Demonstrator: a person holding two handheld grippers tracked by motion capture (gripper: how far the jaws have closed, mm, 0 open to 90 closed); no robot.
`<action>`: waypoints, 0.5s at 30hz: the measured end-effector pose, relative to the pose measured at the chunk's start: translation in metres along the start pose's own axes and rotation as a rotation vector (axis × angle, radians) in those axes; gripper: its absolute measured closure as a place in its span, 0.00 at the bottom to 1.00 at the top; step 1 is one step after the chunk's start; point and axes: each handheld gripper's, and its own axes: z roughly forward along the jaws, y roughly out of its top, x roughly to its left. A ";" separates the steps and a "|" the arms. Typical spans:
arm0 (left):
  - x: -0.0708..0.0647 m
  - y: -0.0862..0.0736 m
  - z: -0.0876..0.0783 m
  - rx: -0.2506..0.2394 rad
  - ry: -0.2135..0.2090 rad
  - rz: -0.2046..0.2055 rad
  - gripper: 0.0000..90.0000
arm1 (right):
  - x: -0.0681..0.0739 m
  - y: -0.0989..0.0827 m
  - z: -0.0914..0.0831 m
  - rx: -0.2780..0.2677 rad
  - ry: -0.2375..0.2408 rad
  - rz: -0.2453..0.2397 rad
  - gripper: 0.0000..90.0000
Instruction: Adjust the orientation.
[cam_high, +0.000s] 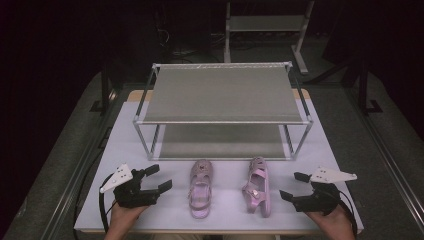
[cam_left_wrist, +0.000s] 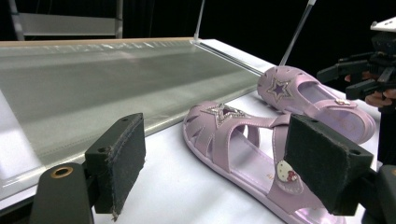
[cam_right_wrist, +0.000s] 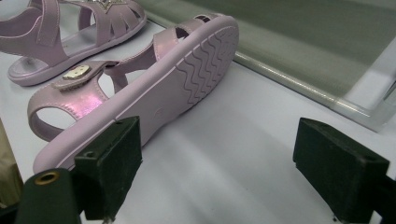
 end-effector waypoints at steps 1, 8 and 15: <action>0.000 0.000 0.001 0.001 -0.001 0.000 0.23 | -0.001 0.000 0.000 -0.006 0.000 0.001 0.17; -0.002 0.001 0.005 0.003 0.003 0.005 0.23 | -0.001 -0.001 -0.001 -0.009 0.001 0.005 0.17; -0.007 0.000 0.008 0.007 -0.013 0.005 0.23 | 0.002 0.000 -0.004 -0.022 -0.005 0.004 0.17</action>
